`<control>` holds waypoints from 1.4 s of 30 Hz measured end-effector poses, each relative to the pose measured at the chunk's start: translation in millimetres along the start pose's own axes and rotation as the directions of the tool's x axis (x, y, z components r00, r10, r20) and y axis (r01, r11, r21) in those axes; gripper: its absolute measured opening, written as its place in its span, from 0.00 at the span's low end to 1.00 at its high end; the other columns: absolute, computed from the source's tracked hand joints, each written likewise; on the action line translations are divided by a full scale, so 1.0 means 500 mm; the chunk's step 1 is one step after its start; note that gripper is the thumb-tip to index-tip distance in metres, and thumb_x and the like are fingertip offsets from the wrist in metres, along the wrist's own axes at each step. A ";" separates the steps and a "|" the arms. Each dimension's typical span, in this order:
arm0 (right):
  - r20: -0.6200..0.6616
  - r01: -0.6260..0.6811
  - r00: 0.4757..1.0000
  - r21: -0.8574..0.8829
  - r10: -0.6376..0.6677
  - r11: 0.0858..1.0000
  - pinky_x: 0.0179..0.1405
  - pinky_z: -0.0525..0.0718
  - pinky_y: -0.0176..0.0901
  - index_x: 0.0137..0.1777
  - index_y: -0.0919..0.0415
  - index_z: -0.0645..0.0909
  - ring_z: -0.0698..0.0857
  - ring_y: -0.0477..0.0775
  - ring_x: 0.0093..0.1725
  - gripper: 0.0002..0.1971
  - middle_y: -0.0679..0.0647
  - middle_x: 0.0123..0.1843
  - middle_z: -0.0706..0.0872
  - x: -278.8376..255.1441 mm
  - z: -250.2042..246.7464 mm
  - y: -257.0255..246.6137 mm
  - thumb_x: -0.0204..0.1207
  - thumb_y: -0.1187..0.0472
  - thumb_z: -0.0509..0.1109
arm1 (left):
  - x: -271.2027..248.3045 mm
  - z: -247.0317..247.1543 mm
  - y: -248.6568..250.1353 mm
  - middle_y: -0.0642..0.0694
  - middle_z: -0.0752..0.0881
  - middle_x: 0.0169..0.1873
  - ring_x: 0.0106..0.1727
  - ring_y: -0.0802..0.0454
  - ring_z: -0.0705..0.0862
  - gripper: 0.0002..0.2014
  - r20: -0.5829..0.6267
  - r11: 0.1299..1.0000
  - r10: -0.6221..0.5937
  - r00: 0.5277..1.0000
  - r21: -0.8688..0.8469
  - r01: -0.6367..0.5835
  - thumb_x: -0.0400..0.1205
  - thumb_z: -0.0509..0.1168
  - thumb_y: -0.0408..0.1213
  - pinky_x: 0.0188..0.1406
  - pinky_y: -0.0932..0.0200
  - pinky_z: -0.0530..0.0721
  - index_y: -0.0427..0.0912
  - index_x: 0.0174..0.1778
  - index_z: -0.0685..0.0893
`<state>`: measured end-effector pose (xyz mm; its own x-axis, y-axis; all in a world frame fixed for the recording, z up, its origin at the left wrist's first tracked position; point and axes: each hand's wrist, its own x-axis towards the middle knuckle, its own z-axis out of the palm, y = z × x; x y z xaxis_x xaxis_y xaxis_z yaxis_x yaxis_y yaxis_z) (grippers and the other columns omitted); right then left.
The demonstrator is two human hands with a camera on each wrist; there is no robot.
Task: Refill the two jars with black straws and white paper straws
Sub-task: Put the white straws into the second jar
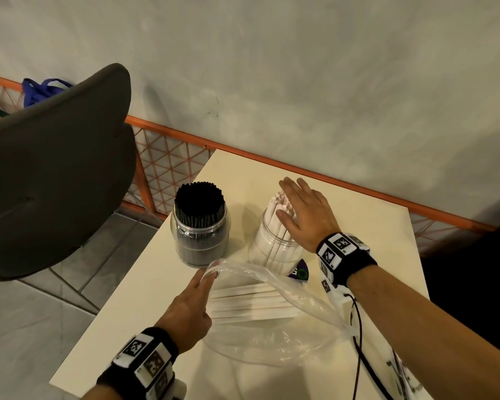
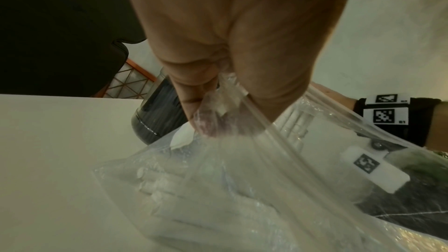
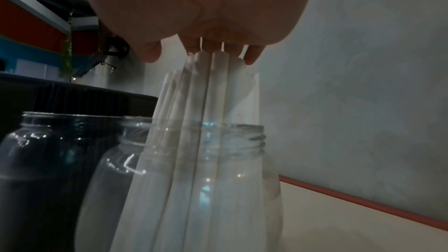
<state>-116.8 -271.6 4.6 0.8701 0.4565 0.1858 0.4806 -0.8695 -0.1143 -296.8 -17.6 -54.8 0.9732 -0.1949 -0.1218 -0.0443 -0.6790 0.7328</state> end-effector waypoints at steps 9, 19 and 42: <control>0.161 -0.101 0.983 0.061 0.090 0.993 0.84 0.52 0.56 0.82 0.49 0.64 0.53 0.53 0.86 0.27 0.46 0.86 0.60 0.009 -0.041 -0.047 0.86 0.43 0.55 | 0.003 -0.005 0.012 0.74 0.52 0.74 0.62 0.51 0.79 0.40 0.009 0.999 -0.041 0.999 0.006 0.041 0.69 0.58 0.22 0.60 0.56 0.82 0.55 0.76 0.58; 0.443 0.097 0.834 0.467 -0.327 0.879 0.48 0.85 0.45 0.47 0.53 0.87 0.84 0.46 0.39 0.13 0.42 0.38 0.87 -0.151 -0.082 -0.283 0.74 0.66 0.62 | 0.008 0.004 0.002 0.58 0.57 0.80 0.58 0.51 0.81 0.44 0.055 1.000 -0.030 0.998 0.009 0.029 0.65 0.59 0.23 0.50 0.61 0.81 0.52 0.78 0.59; 0.712 0.146 0.702 -0.117 -0.020 0.982 0.79 0.63 0.60 0.79 0.52 0.67 0.71 0.62 0.76 0.31 0.56 0.76 0.72 -0.189 0.254 -0.258 0.78 0.44 0.68 | -0.012 0.031 0.038 0.79 0.47 0.72 0.77 0.57 0.68 0.44 0.072 0.998 0.028 0.997 -0.050 -0.024 0.69 0.55 0.20 0.69 0.59 0.77 0.57 0.79 0.54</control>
<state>-247.2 -178.5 -122.2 0.6790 0.4722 -0.5622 0.5867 -0.8093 0.0288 -307.0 -40.2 -50.4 0.9529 -0.2642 -0.1491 -0.0568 -0.6381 0.7678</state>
